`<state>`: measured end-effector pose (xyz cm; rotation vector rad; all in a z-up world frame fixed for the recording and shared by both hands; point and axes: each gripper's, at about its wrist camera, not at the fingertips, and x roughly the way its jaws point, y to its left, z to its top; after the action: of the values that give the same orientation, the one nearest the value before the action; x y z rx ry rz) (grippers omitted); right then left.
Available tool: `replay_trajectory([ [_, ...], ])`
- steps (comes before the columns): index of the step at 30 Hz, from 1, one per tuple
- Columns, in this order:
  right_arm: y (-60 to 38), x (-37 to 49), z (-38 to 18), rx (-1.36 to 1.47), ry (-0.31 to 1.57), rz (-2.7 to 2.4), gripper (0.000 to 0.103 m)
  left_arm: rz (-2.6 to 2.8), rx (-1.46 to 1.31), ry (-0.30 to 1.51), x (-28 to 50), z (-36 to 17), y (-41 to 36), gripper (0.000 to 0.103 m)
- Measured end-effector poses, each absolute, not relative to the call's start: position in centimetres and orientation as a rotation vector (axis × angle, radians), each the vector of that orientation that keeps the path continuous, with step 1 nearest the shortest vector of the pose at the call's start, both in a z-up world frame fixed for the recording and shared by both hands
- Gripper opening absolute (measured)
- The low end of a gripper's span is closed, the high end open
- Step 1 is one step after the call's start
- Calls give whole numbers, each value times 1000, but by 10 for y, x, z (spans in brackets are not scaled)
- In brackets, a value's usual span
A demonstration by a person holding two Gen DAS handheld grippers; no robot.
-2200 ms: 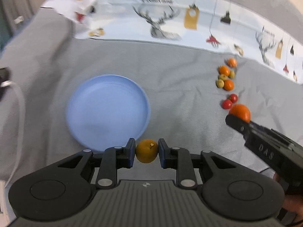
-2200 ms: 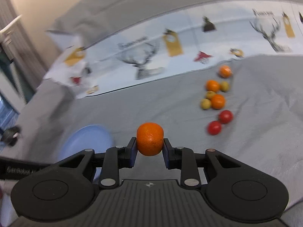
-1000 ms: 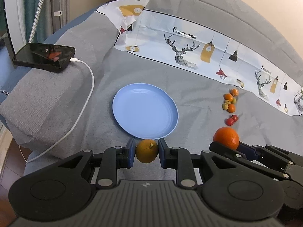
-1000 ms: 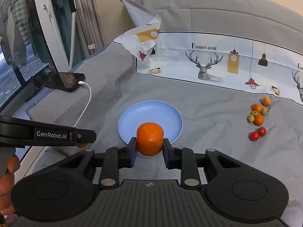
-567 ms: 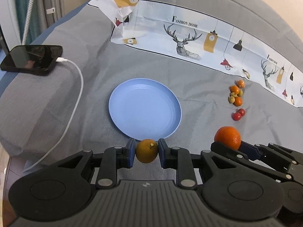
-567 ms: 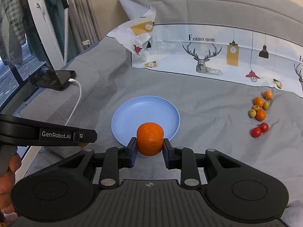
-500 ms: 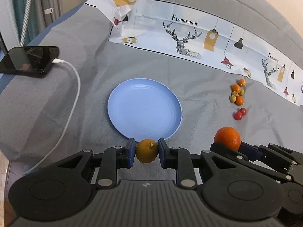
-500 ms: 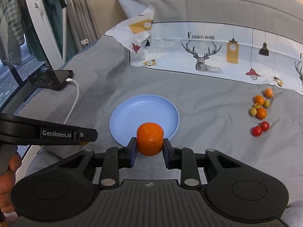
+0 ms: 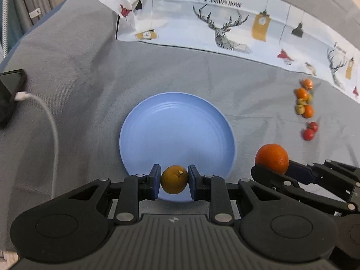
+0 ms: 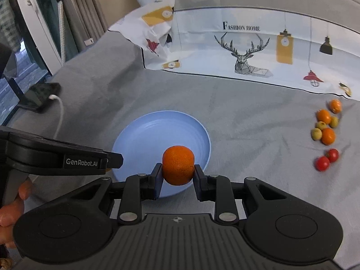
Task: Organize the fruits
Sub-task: 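Carry the orange and lemon over the plate and open both grippers, then withdraw both tools from the plate and move back toward the fruit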
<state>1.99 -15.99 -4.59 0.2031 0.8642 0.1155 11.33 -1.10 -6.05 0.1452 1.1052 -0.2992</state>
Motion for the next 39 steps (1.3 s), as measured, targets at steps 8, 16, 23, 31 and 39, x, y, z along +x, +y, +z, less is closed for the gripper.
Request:
replay_trajectory([
  [8,-159,68,-82,176,936,121,30,-281,191,1162,147,-99,-18,28],
  [16,-153,92,-104,163,982,122,30,-254,241,1176,162,-123,-22,28],
  [23,-151,102,-107,157,982,102,32,-177,292,1132,165,-126,-17,91],
  [31,-160,73,-88,174,963,72,71,-233,202,1163,134,-102,1,94],
  [39,-167,-7,-48,138,917,32,87,-247,172,1124,52,-66,18,94],
])
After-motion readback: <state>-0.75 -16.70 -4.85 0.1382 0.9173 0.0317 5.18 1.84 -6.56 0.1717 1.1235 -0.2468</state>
